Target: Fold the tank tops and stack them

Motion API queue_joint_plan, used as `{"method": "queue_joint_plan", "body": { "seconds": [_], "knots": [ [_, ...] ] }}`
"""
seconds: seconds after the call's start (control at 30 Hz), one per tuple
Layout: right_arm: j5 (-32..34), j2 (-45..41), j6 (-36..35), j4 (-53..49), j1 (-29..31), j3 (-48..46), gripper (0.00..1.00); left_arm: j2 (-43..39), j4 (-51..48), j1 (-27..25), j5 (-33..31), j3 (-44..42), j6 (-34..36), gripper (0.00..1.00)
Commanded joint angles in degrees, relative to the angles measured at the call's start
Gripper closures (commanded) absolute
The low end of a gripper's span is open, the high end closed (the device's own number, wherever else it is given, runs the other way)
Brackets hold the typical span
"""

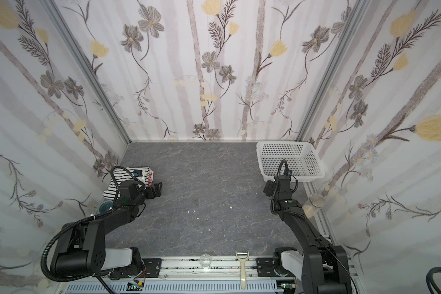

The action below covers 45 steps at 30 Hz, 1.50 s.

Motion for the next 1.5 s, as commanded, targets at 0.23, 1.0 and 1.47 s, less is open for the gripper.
{"method": "queue_joint_plan", "body": {
  "seconds": [0.23, 1.0, 1.47],
  "knots": [
    [2.57, 10.15, -12.43, 19.18, -0.47, 2.41, 0.18, 5.08, 21.44, -3.75, -3.65, -2.09, 4.59, 0.00],
    [-8.88, 10.88, -20.39, 58.40, -2.62, -11.97, 0.19, 8.44, 35.98, -6.06, -6.79, -6.26, 3.22, 0.00],
    [-11.32, 12.17, -20.49, 74.37, -3.39, -20.09, 0.13, 13.71, 51.62, -5.77, -8.75, -11.93, 2.18, 0.00]
  ]
}}
